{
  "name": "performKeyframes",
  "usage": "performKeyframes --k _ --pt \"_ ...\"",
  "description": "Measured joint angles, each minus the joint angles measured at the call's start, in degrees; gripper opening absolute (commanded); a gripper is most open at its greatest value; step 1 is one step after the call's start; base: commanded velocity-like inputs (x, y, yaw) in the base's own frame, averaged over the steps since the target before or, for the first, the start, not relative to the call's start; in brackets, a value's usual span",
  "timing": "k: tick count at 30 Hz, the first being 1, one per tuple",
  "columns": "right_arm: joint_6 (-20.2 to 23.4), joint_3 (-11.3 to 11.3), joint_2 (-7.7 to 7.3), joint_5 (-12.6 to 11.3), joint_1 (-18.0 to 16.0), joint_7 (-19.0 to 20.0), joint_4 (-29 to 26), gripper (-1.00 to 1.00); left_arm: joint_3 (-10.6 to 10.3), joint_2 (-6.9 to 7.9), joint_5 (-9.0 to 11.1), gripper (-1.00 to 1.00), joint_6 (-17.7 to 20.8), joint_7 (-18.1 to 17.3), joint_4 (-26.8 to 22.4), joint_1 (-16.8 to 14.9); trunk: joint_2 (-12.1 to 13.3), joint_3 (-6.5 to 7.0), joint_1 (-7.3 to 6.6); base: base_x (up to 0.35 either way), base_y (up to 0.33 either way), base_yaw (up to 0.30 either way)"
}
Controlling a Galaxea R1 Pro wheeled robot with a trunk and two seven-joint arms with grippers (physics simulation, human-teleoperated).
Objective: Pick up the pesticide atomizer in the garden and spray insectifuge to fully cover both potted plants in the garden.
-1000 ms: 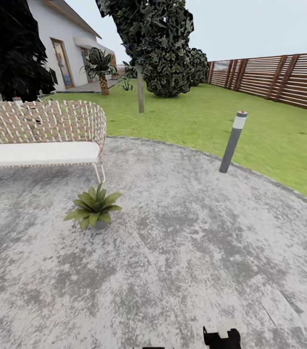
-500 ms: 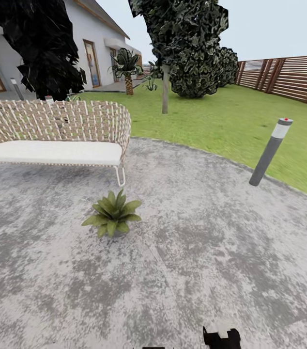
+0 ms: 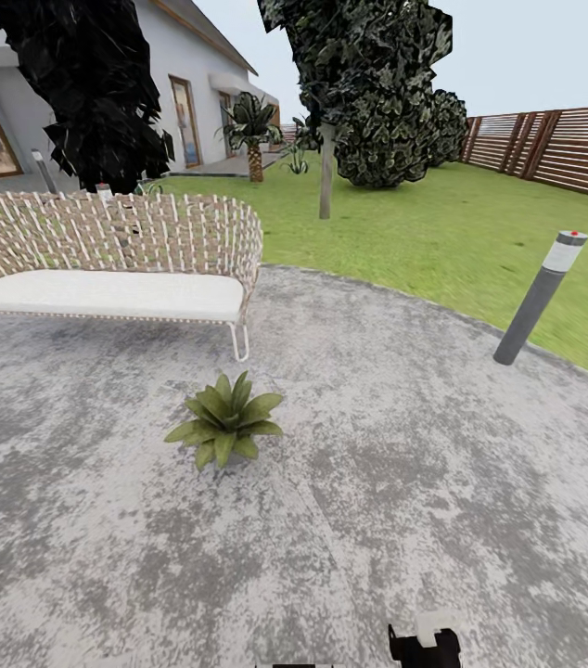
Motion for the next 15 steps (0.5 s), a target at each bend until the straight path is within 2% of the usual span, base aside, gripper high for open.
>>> performKeyframes --k 1,2,3,4,5,6,8,9,10,11,12,15 --pt "0.0 0.0 0.03 0.0 0.0 0.0 0.0 1.0 -0.1 0.0 -0.2 -1.0 0.0 -0.2 0.0 0.0 0.0 0.0 0.0 0.0 0.0 0.0" --pt "0.1 0.7 -0.46 0.5 0.0 0.3 -0.4 1.0 -5.4 0.42 -3.5 -1.0 0.3 -4.4 -0.4 -0.4 0.0 0.0 0.0 0.0 0.0 0.0" --pt "0.2 2.6 -0.61 1.8 -0.1 0.4 -0.6 1.0 -7.4 0.71 -5.0 -1.0 0.6 -7.6 -0.7 -0.7 0.0 0.0 0.0 0.0 0.0 0.0" --pt "0.2 4.2 -0.7 3.2 -0.1 0.5 -1.3 1.0 -8.3 0.95 -5.9 -1.0 0.8 -10.1 -1.1 -0.9 0.0 0.0 0.0 0.0 0.0 0.0" --pt "0.3 6.4 -0.88 5.4 -0.1 0.8 -3.4 1.0 -9.2 1.53 -7.0 -1.0 1.1 -14.4 -1.9 -2.1 0.0 0.01 0.0 0.0 0.0 0.0" --pt "0.4 7.3 -1.01 6.8 -0.1 1.6 -5.4 1.0 -9.6 2.03 -8.1 -1.0 1.6 -17.7 -2.3 -3.6 0.0 0.02 0.0 0.0 0.0 0.0" --pt "2.9 8.8 -1.66 9.2 -0.1 7.6 -10.7 1.0 -10.1 3.97 -12.7 -1.0 4.4 -28.4 -2.9 -8.6 0.0 0.01 0.0 0.0 0.0 0.0" --pt "4.4 9.2 -2.09 9.5 -0.1 10.3 -12.1 1.0 -10.3 4.53 -14.5 -1.0 5.4 -32.1 -3.0 -10.0 0.0 0.01 0.0 0.0 0.0 0.0" --pt "6.5 9.3 -2.98 9.8 -0.2 14.9 -14.0 1.0 -10.3 5.0 -17.0 -1.0 6.6 -37.1 -3.2 -12.2 0.0 0.01 0.0 0.0 0.0 0.0" --pt "7.8 9.3 -3.69 10.0 -0.3 18.3 -15.3 1.0 -10.2 5.14 -18.6 -1.0 7.3 -40.3 -3.4 -13.9 0.0 0.01 0.0 0.0 0.0 0.0" --pt "9.0 9.3 -4.73 10.1 -0.7 23.5 -17.2 1.0 -10.3 5.17 -21.2 -1.0 7.8 -44.2 -3.5 -16.3 0.0 0.01 0.0 0.0 0.0 0.0" --pt "10.3 9.2 -6.12 10.3 -2.0 33.9 -20.7 1.0 -10.3 4.89 -26.0 -1.0 9.8 -51.1 -3.7 -20.8 0.0 0.01 0.0 0.0 0.0 0.0"
